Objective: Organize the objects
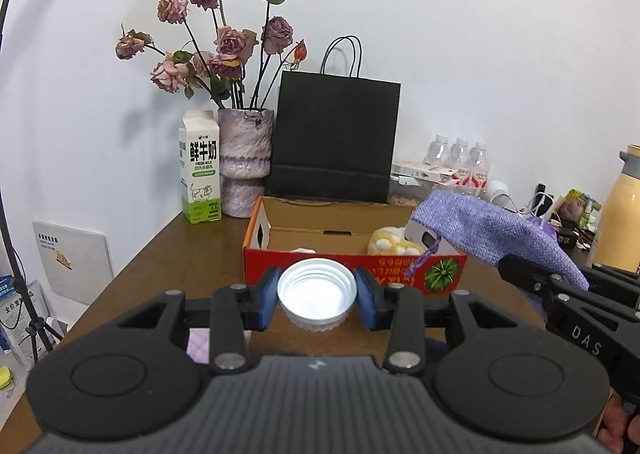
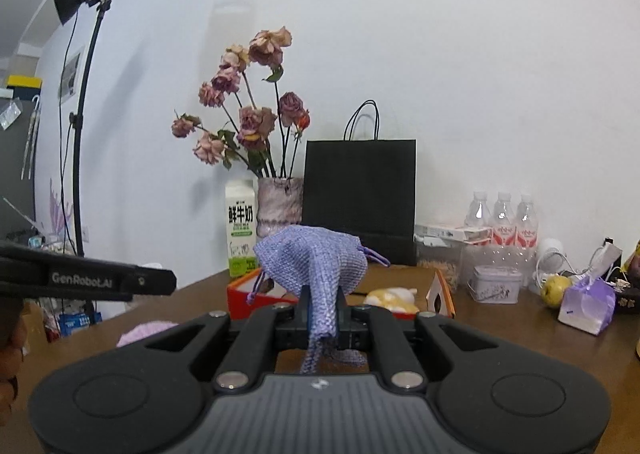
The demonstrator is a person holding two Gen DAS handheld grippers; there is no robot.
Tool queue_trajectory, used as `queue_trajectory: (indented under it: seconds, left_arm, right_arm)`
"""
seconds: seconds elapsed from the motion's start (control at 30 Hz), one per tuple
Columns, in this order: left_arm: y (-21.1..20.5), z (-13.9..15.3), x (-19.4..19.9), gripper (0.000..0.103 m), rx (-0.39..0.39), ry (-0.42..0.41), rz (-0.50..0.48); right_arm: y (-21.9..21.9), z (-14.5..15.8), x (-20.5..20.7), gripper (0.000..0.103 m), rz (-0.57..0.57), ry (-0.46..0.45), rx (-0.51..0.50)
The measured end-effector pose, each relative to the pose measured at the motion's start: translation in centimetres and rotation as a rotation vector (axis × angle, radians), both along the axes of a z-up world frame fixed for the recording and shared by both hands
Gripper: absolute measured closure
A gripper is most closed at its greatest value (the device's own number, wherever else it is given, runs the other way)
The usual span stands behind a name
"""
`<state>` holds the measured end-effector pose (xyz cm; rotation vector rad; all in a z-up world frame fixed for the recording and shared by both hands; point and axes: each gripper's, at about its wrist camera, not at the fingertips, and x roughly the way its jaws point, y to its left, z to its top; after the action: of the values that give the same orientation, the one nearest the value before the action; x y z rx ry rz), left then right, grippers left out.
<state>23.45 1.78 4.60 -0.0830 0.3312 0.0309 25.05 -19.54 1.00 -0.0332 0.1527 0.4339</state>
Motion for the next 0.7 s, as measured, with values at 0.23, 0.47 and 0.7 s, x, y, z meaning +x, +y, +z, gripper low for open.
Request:
queue_trajectory:
  seconds: [0.23, 0.47, 0.7]
  left_arm:
    - [-0.6, 1.0, 2.7, 0.062, -0.008, 0.01, 0.019]
    - [-1.0, 2.1, 5.9, 0.062, -0.014, 0.016, 0.039]
    - [-1.5, 2.5, 8.7, 0.062, -0.021, 0.011, 0.068]
  right_arm:
    - [0.4, 1.4, 3.4, 0.096, 0.022, 0.011, 0.009]
    - [1.2, 2.1, 6.5, 0.096, 0.044, 0.038, 0.02]
    - [2.2, 2.3, 9.1, 0.096, 0.046, 0.05, 0.02]
